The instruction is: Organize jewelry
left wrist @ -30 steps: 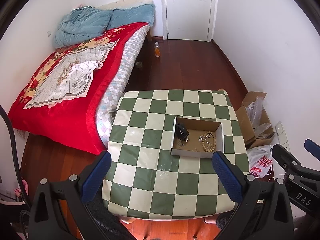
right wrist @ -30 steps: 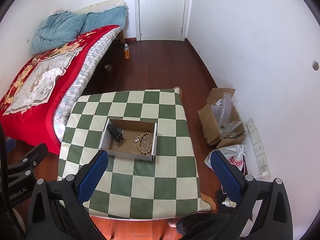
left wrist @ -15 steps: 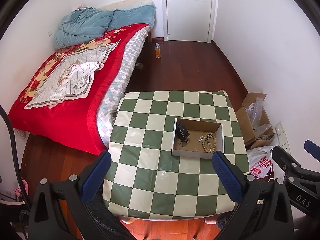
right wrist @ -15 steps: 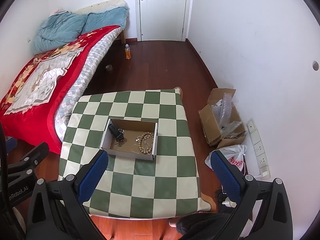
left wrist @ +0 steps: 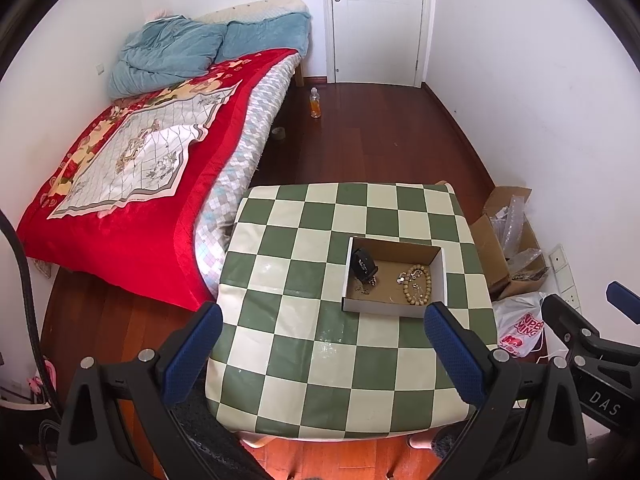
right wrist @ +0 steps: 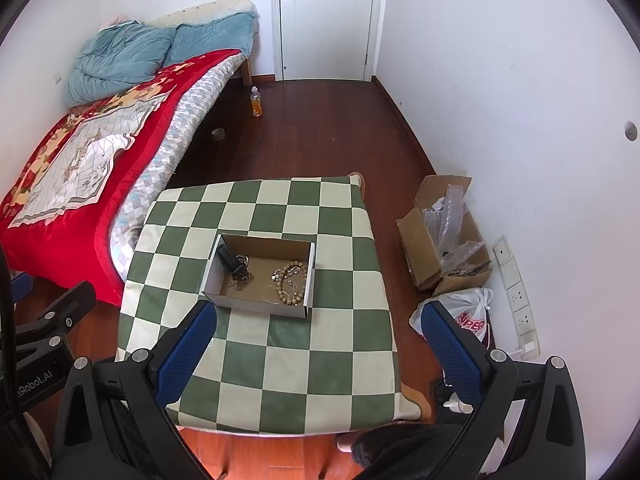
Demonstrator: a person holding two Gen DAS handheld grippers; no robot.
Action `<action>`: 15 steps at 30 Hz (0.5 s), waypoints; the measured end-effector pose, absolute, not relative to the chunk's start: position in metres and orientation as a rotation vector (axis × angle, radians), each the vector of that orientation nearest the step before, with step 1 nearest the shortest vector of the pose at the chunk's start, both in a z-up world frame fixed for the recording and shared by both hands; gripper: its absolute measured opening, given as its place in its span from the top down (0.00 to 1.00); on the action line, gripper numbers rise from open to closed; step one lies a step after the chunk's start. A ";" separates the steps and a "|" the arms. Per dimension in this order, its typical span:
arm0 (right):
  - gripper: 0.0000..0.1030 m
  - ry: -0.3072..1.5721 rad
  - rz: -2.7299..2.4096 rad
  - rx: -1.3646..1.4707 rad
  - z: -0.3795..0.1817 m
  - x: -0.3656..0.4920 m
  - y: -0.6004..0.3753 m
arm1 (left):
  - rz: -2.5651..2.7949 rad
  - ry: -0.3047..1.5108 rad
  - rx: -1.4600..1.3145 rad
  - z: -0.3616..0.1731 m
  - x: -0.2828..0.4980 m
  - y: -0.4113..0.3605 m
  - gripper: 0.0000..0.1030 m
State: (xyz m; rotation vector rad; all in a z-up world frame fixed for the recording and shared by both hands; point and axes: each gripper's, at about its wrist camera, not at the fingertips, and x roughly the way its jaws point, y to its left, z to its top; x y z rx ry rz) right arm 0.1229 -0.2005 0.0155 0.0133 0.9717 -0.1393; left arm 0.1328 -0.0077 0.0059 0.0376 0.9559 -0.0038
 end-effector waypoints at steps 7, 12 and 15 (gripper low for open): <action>0.00 0.973 -0.135 0.009 0.016 0.121 -0.199 | -0.003 0.958 0.028 0.005 0.132 -0.004 0.00; 0.00 0.976 -0.133 0.006 0.016 0.121 -0.198 | -0.003 0.965 0.025 0.003 0.133 -0.003 0.00; 0.00 0.978 -0.134 0.005 0.016 0.120 -0.198 | -0.003 0.966 0.025 0.002 0.133 -0.003 0.00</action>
